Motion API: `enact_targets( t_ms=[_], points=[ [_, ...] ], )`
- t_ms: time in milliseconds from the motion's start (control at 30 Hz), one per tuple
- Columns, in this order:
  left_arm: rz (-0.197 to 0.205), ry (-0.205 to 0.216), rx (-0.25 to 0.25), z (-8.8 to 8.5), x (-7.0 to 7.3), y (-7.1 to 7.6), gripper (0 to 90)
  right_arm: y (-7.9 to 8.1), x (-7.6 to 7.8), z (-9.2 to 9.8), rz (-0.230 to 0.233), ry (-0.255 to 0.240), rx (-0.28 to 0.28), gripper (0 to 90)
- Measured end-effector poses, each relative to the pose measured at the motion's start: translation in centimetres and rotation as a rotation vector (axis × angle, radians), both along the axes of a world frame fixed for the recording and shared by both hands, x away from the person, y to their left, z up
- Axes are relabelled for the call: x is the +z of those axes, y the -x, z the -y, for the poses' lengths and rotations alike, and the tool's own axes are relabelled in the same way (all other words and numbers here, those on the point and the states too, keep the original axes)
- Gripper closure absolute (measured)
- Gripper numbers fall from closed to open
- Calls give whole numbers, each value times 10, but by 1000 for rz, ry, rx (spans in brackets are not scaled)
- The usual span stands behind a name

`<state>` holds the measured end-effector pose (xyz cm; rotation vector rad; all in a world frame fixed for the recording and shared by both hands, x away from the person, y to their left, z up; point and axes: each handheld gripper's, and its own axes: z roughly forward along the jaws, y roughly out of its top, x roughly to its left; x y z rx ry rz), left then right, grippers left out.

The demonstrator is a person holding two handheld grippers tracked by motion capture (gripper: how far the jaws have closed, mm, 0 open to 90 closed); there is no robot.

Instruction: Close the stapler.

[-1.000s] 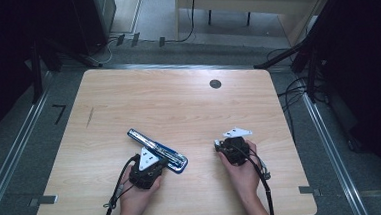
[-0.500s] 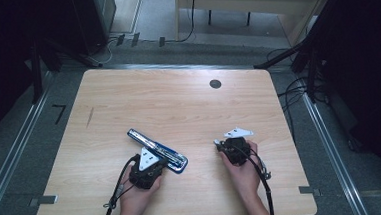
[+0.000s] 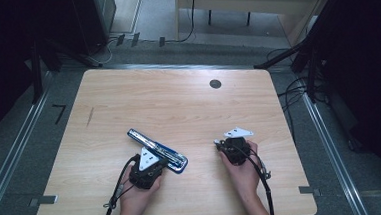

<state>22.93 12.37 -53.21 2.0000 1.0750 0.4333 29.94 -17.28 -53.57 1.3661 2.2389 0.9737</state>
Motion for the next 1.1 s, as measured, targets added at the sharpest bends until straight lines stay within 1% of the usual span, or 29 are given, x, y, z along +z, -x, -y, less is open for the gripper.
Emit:
enact_targets(
  t_ms=[267, 367, 433, 533, 633, 667, 700, 800, 967, 1100],
  points=[
    [0, 0, 0, 0, 0, 0, 900, 0, 1, 0, 7, 8, 16, 795],
    [-1, 1, 0, 0, 0, 0, 900, 1, 4, -2, 14, 4, 28, 795],
    [-2, 0, -1, 0, 0, 0, 900, 3, 8, -5, 22, -6, 48, 795],
    [-1, 0, -1, 0, 0, 0, 900, 5, 11, -8, 19, -8, 59, 795],
    [-2, 0, -1, 0, 0, 0, 900, 7, 17, -13, 26, -7, 90, 795],
    [0, -1, -1, 0, 0, 0, 900, 9, 21, -17, 34, -6, 109, 795],
    [0, -1, -1, 0, 0, 0, 900, 9, 21, -17, 34, -6, 109, 795],
    [0, -1, -1, 0, 0, 0, 900, 13, 25, -23, 44, -6, 141, 795],
    [0, -2, -1, 0, 0, 0, 900, 15, 28, -28, 48, -7, 160, 795],
    [0, -2, -1, 0, 0, 0, 900, 17, 33, -32, 45, -17, 175, 795]
  ],
)
